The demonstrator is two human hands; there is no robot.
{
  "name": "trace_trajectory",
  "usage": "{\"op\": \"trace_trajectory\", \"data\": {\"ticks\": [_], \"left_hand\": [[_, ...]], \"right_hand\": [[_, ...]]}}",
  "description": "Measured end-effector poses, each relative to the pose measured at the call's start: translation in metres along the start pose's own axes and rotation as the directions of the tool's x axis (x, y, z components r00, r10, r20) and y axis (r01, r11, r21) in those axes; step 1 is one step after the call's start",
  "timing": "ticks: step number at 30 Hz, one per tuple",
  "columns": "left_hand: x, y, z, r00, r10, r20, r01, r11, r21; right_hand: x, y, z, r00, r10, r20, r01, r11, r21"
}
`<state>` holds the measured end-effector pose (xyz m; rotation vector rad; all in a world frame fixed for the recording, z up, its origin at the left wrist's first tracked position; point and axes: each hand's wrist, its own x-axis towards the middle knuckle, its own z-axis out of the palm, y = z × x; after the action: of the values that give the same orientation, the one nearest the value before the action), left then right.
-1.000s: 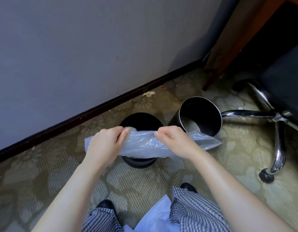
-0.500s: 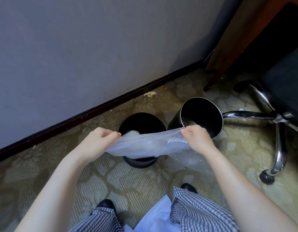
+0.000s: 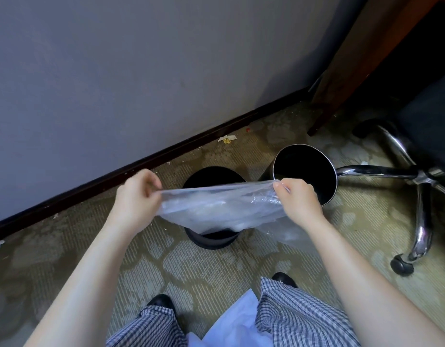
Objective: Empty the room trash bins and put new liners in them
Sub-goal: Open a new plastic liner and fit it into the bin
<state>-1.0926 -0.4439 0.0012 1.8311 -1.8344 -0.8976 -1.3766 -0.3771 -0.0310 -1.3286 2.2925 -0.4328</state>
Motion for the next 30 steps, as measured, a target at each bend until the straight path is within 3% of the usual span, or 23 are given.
{"op": "trace_trajectory", "data": {"ticks": [2,4,7,10,12,15,19,22,24,28,30], "left_hand": [[0.003,0.000,-0.003,0.976,-0.084,-0.199,0.061,0.991,-0.119],[0.004,0.001,-0.003,0.954,-0.153,-0.259,0.090,0.967,-0.239],[0.004,0.006,0.003,0.972,-0.183,-0.147,0.113,0.914,-0.390],[-0.002,0.021,0.012,0.993,-0.116,0.029,0.117,0.876,-0.467],[-0.010,0.036,0.021,0.981,-0.072,0.182,0.156,0.848,-0.506],[-0.022,0.059,0.038,0.950,-0.012,0.313,0.183,0.833,-0.522],[-0.027,0.072,0.049,0.949,-0.004,0.314,0.176,0.836,-0.520],[-0.028,0.072,0.049,0.958,0.084,0.274,0.096,0.807,-0.583],[-0.026,0.070,0.047,0.966,0.120,0.229,0.062,0.754,-0.654],[-0.023,0.067,0.050,0.965,0.128,0.230,0.098,0.637,-0.764],[-0.021,0.061,0.054,0.969,0.157,0.189,0.036,0.670,-0.742]], "right_hand": [[-0.001,-0.003,-0.001,0.998,-0.057,-0.020,0.058,0.997,0.045],[-0.002,-0.008,-0.001,0.991,-0.117,-0.059,0.123,0.987,0.105],[-0.002,-0.019,-0.001,0.983,-0.145,-0.115,0.171,0.948,0.269],[-0.005,-0.032,0.000,0.992,-0.081,-0.098,0.116,0.892,0.436],[-0.010,-0.044,0.003,0.999,-0.011,-0.044,0.034,0.828,0.560],[-0.015,-0.057,0.013,0.996,-0.032,0.089,-0.041,0.699,0.714],[-0.026,-0.069,0.016,0.962,-0.200,0.188,0.008,0.705,0.709],[-0.030,-0.069,0.016,0.865,-0.361,0.349,-0.044,0.639,0.768],[-0.030,-0.067,0.016,0.799,-0.406,0.444,-0.080,0.658,0.748],[-0.026,-0.067,0.012,0.869,-0.312,0.384,0.011,0.788,0.616],[-0.023,-0.066,0.006,0.897,-0.268,0.352,-0.010,0.783,0.622]]}}
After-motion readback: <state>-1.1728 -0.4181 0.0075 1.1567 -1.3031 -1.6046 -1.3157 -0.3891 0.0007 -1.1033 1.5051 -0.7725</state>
